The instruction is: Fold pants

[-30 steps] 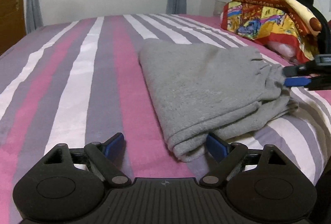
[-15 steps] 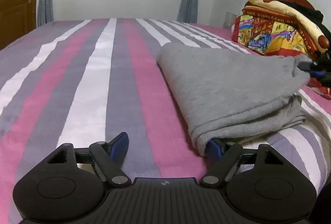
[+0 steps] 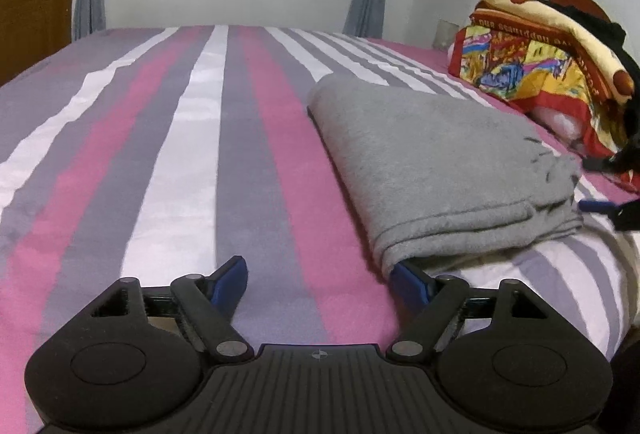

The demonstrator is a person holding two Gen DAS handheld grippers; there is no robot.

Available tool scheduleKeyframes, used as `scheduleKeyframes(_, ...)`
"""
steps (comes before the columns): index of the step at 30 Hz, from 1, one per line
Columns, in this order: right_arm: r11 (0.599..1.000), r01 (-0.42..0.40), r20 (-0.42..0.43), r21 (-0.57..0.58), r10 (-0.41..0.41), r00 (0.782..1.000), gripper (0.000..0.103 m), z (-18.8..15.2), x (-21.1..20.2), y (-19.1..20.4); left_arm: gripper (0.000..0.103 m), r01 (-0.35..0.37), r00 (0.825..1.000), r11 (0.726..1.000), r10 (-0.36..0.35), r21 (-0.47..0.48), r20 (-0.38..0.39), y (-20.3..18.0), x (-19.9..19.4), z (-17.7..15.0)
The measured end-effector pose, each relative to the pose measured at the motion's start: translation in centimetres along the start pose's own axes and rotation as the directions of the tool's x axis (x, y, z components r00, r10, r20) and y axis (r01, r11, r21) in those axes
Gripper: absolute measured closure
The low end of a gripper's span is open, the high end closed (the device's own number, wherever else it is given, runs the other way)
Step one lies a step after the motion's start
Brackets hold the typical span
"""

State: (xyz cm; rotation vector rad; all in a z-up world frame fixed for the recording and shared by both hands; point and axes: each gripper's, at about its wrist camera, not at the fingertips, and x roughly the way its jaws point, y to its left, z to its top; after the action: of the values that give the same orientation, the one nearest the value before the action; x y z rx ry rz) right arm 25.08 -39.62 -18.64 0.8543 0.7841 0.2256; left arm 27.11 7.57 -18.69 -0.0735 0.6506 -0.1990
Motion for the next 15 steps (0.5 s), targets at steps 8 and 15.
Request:
scheduleKeyframes(8,0.999,-0.014,0.028,-0.033,0.015,0.999,0.078,0.7,0.1,2.2,0.024,-0.034,0.999,0.999,0.034,0.017,-0.005,-0.8,1.0,0.0)
scheduleKeyframes(15,0.999,0.044,-0.031,-0.032,-0.045,0.999,0.067,1.1,0.7,-0.5,0.024,-0.010,0.998,0.997,0.015,0.080,-0.057,-0.9,0.9,0.2)
